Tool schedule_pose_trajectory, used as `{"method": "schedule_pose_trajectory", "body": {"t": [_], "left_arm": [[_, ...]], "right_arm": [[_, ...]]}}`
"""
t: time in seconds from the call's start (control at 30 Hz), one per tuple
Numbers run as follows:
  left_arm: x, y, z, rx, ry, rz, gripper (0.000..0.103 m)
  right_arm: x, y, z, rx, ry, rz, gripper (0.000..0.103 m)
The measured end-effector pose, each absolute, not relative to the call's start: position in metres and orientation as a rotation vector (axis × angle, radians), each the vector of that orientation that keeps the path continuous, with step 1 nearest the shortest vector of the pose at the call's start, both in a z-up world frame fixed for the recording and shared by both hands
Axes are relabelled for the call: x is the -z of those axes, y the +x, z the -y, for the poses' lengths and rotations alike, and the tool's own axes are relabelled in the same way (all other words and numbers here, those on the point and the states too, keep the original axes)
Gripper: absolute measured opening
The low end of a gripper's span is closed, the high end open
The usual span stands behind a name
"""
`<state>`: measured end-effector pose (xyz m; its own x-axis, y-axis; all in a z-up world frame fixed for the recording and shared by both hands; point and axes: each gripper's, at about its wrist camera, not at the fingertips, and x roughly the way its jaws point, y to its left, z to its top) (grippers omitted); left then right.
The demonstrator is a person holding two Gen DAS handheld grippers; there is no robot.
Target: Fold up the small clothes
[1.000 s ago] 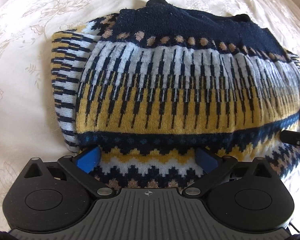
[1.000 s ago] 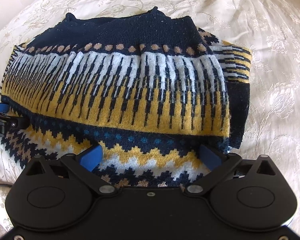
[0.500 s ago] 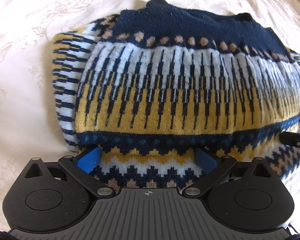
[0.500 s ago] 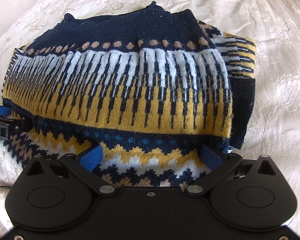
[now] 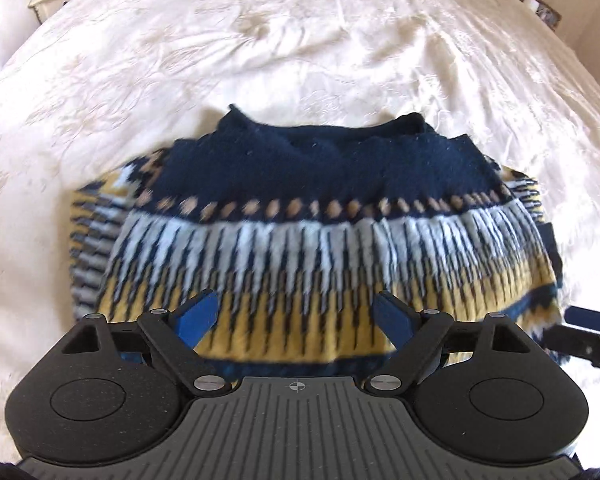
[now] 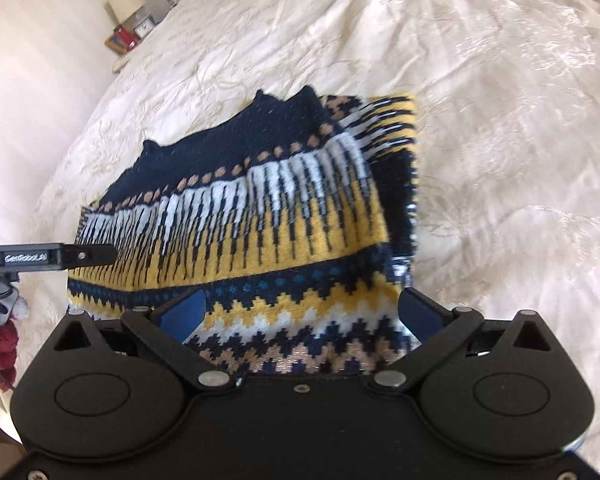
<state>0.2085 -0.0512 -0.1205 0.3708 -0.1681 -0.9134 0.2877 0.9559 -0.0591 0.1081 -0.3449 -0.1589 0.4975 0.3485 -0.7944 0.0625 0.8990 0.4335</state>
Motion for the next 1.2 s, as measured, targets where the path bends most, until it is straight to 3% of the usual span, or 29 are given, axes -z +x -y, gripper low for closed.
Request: {"method": "schedule_pose_trajectory", "body": {"t": [0.23, 0.77, 1.2], "left_arm": [[0.158, 0.231, 0.067, 0.229, 0.158, -1.235, 0.085], [0.181, 0.248, 0.074, 0.198, 0.168, -1.258, 0.103], [0.187, 0.249, 0.078, 0.190, 0.171, -1.251, 0.103]], "right_arm": [[0.164, 0.112, 0.368, -0.145, 0.491, -1.034, 0.102], [0.208, 0.163, 0.389, -0.341, 0.728, -1.077, 0.103], [0.219, 0.188, 0.380, -0.383, 0.826, -1.052, 0.103]]}}
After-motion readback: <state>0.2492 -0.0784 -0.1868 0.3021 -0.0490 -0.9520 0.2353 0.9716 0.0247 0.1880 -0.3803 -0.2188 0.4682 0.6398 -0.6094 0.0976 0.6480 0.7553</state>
